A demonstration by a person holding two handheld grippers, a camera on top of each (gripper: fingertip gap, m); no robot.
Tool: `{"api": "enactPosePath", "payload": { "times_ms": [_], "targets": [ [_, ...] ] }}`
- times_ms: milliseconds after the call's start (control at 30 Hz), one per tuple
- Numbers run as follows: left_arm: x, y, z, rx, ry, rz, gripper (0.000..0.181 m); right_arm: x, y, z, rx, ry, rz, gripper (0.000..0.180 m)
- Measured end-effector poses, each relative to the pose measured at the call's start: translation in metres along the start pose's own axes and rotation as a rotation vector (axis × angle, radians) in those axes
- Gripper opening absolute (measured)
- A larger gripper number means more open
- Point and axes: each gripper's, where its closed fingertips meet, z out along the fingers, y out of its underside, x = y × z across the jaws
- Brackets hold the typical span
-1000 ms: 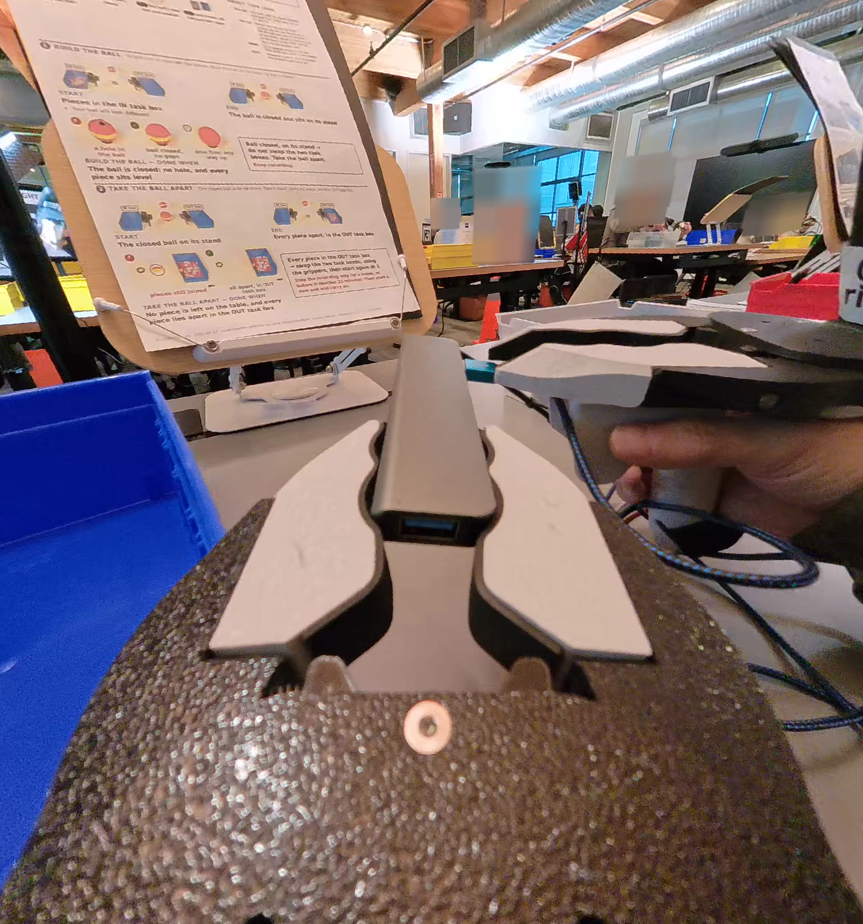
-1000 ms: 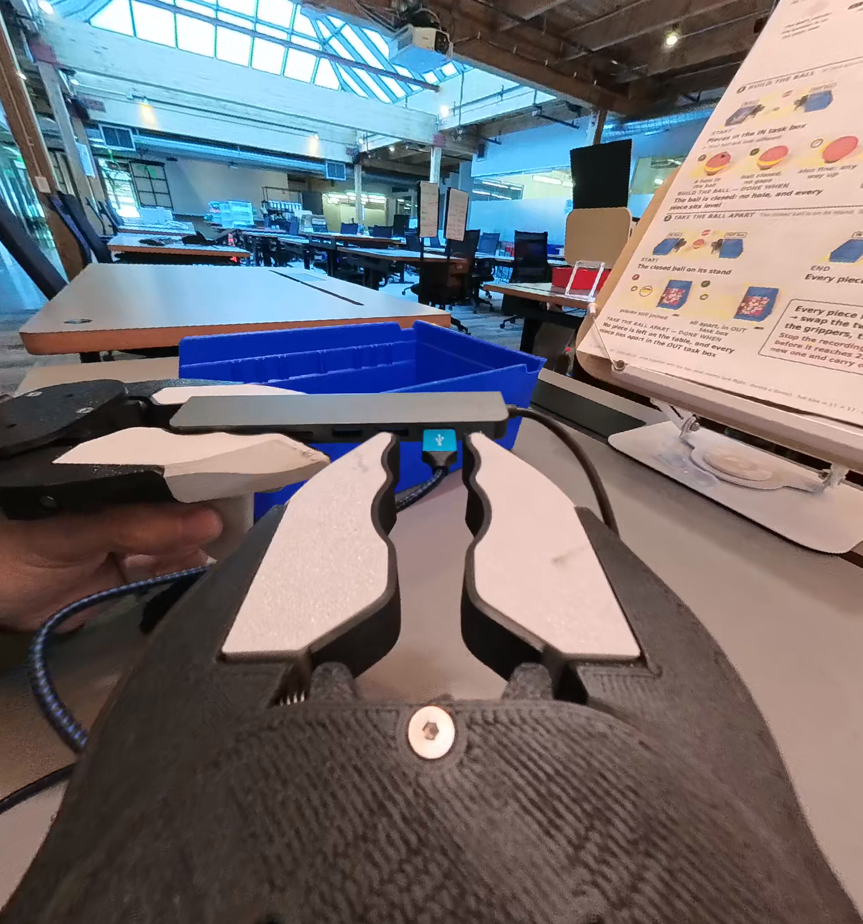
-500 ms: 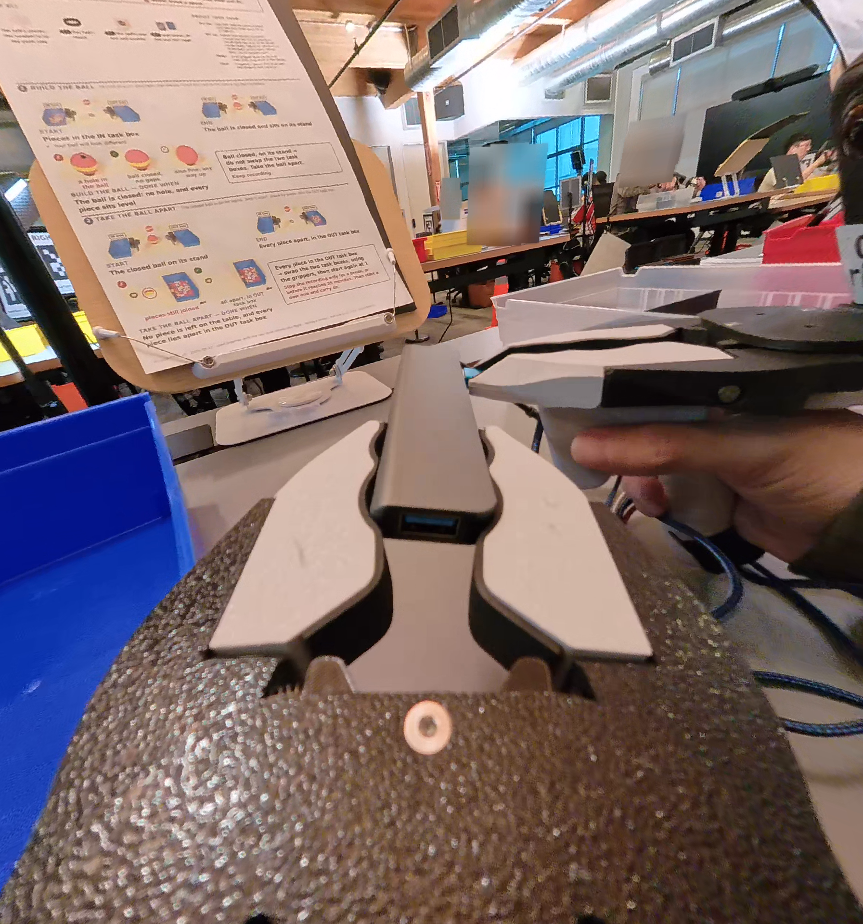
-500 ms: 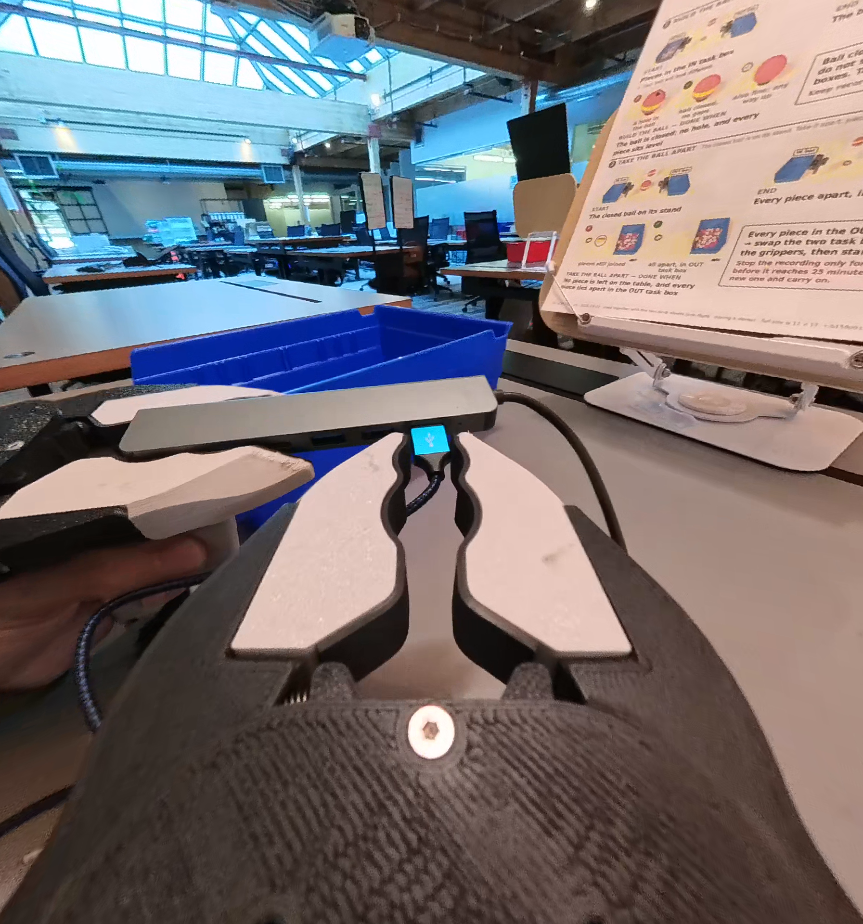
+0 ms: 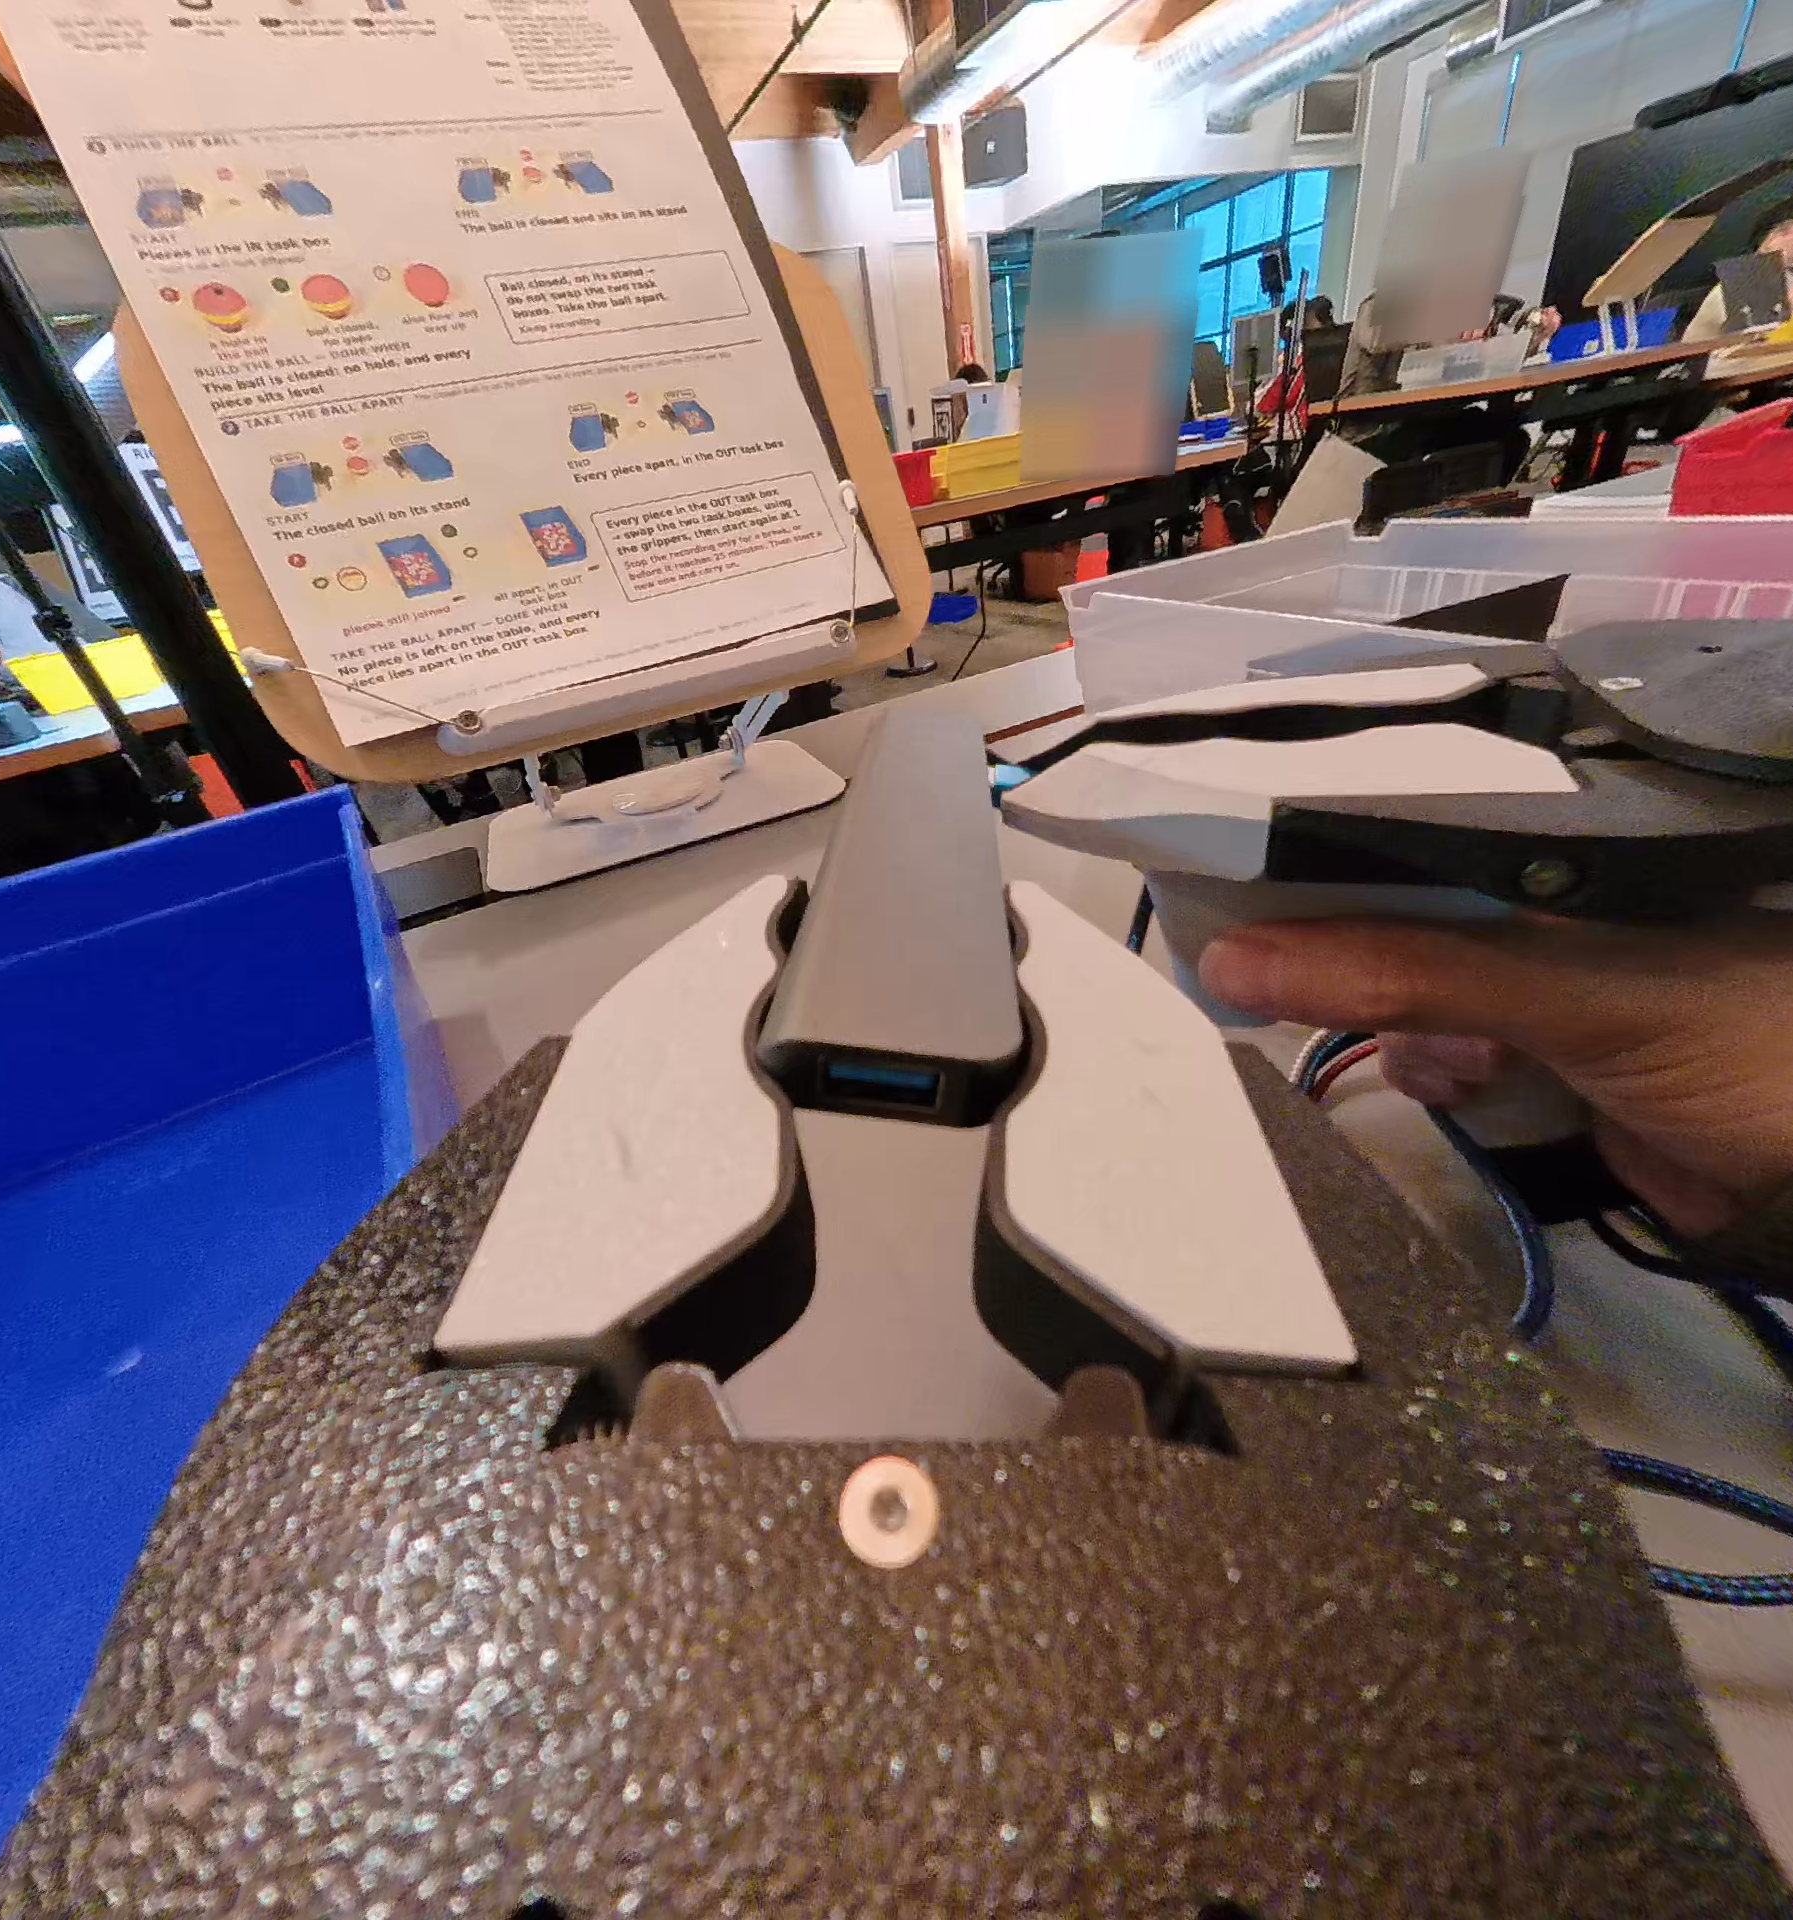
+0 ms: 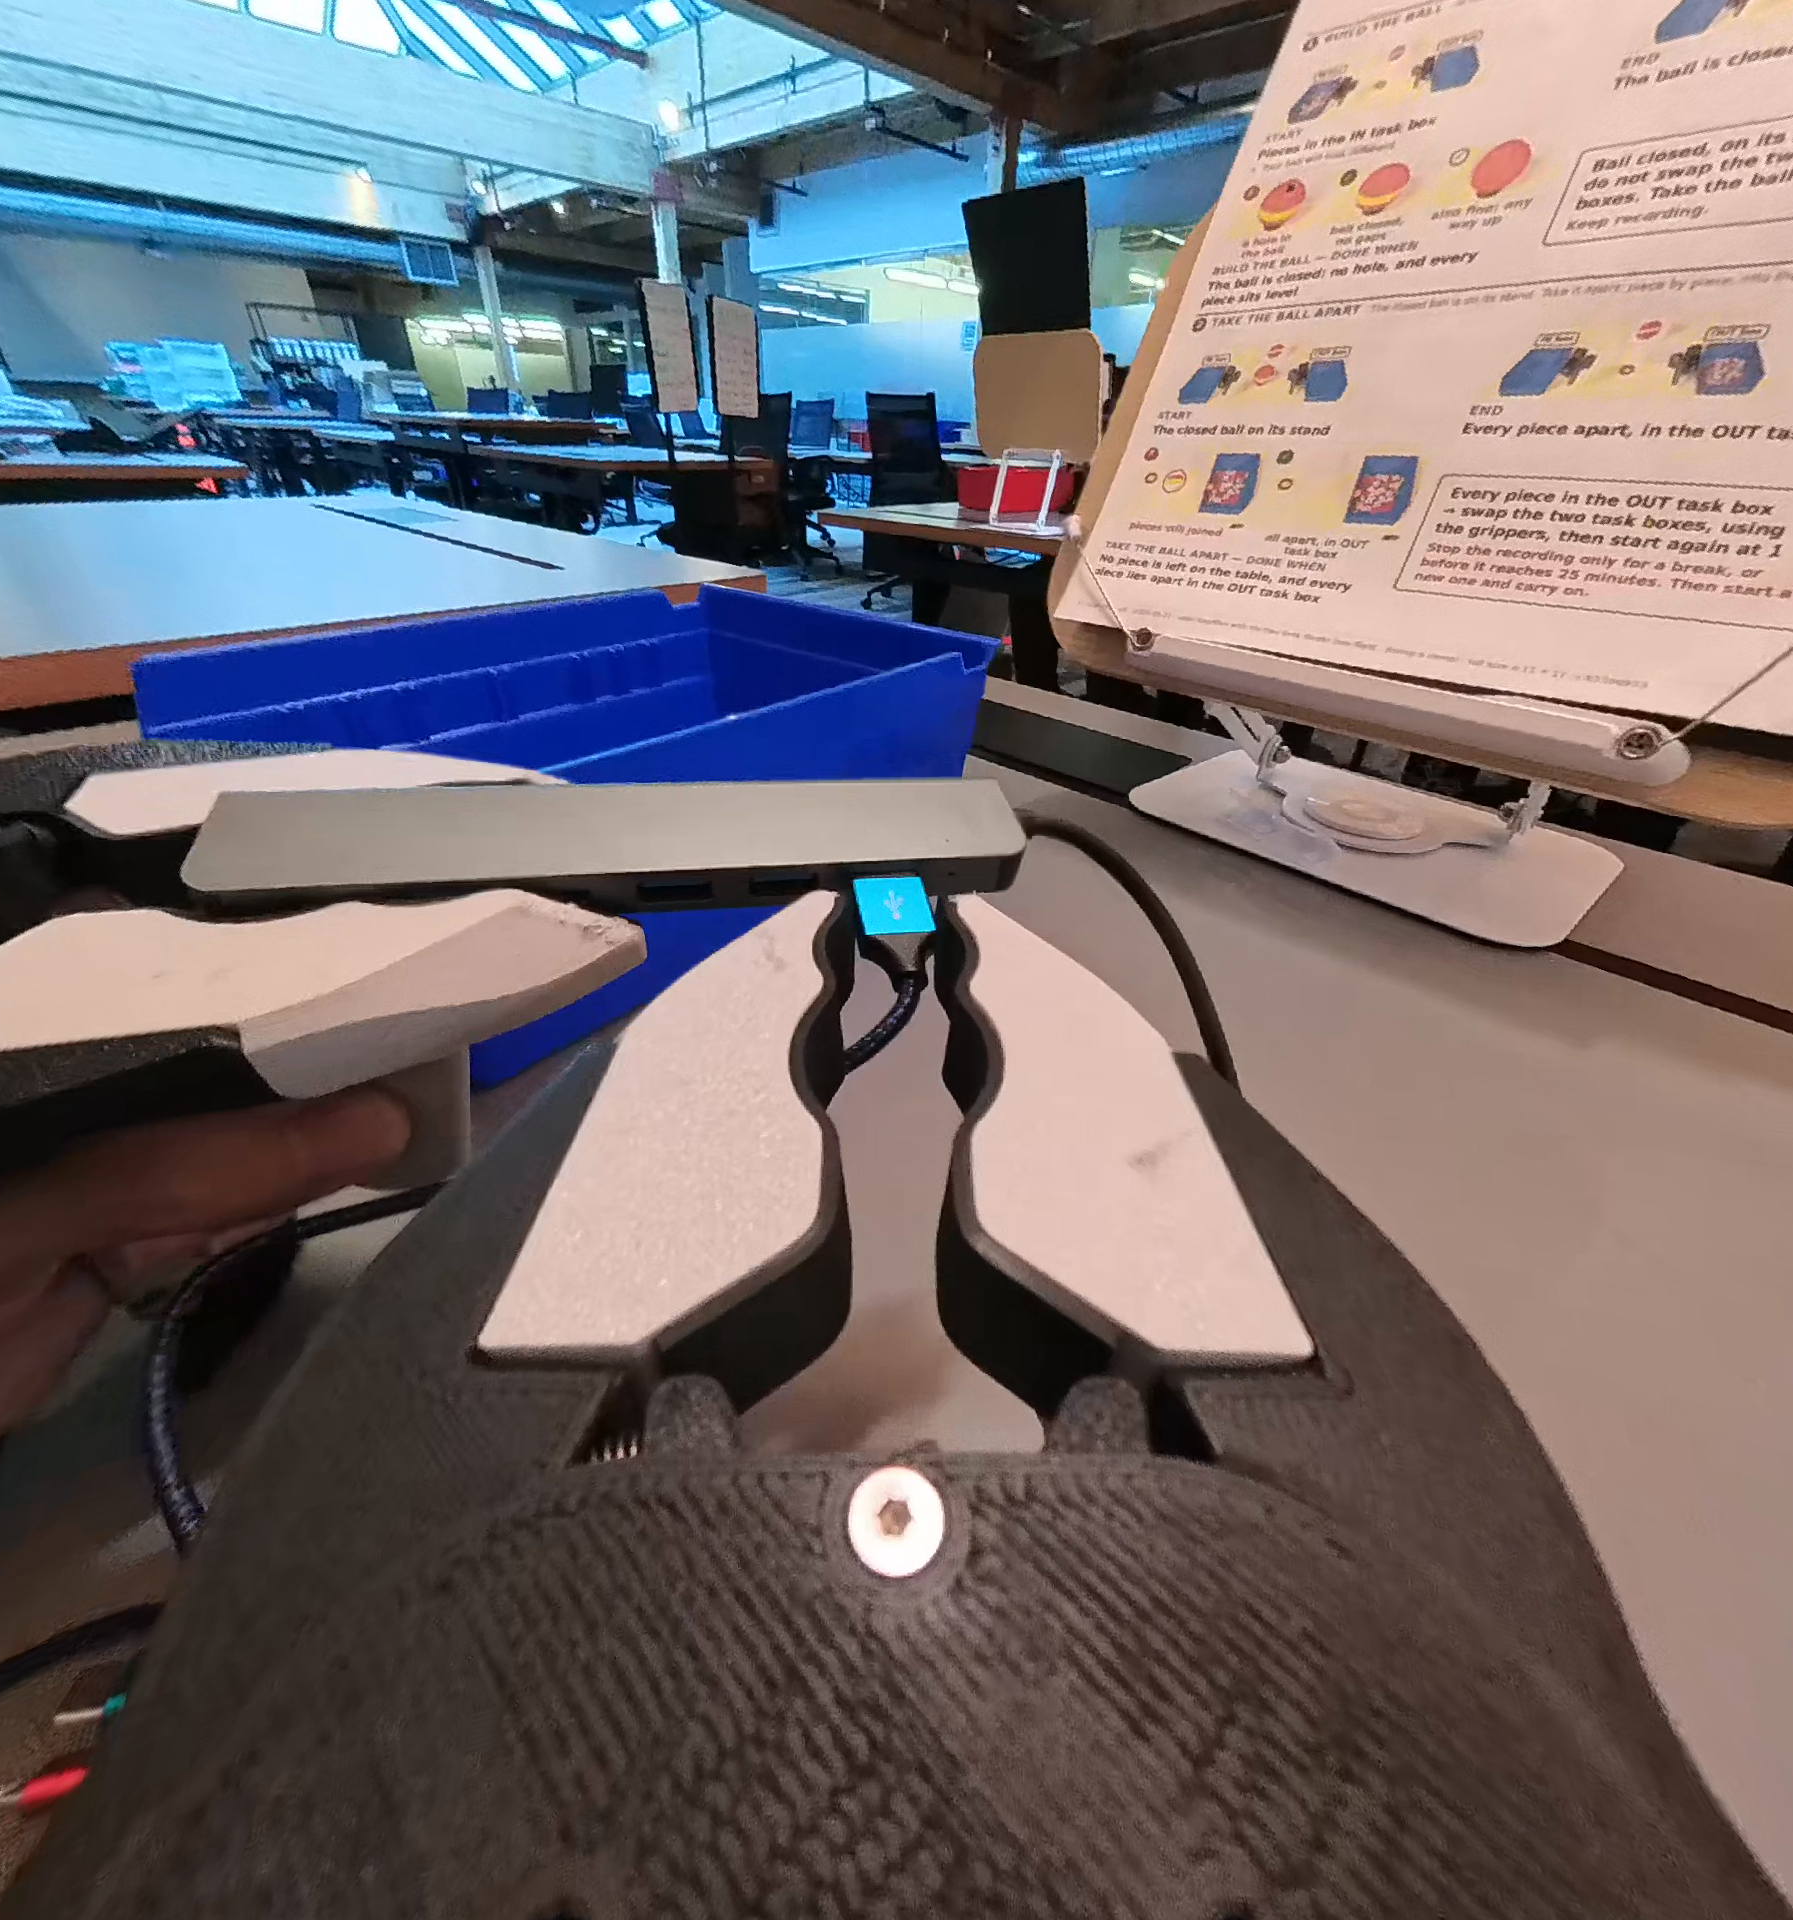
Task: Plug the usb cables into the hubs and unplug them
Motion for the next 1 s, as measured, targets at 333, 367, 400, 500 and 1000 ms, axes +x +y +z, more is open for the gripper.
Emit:
{"api": "enactPosePath", "payload": {
  "times_ms": [333, 367, 400, 500, 1000],
  "targets": [
    [0.007, -0.025, -0.004, 0.033, 0.031, 0.072, 0.033, -0.001, -0.022, -0.014, 0.008, -0.014, -0.060, 0.015],
    [0.006, -0.025, -0.005, 0.044, 0.040, 0.037, 0.033, -0.002, -0.024, -0.014, 0.013, -0.018, -0.058, 0.015],
    [0.005, -0.024, -0.004, 0.050, 0.053, -0.001, 0.033, -0.003, -0.024, -0.012, 0.008, -0.026, -0.043, 0.015],
    [0.001, -0.021, -0.004, 0.034, 0.042, 0.017, 0.034, -0.003, -0.021, -0.009, -0.019, 0.004, -0.085, 0.015],
    [-0.079, -0.071, -0.033, 0.174, -0.092, -0.178, 0.032, 0.023, -0.045, -0.043, 0.012, 0.046, -0.053, 0.014]
  ]
}}
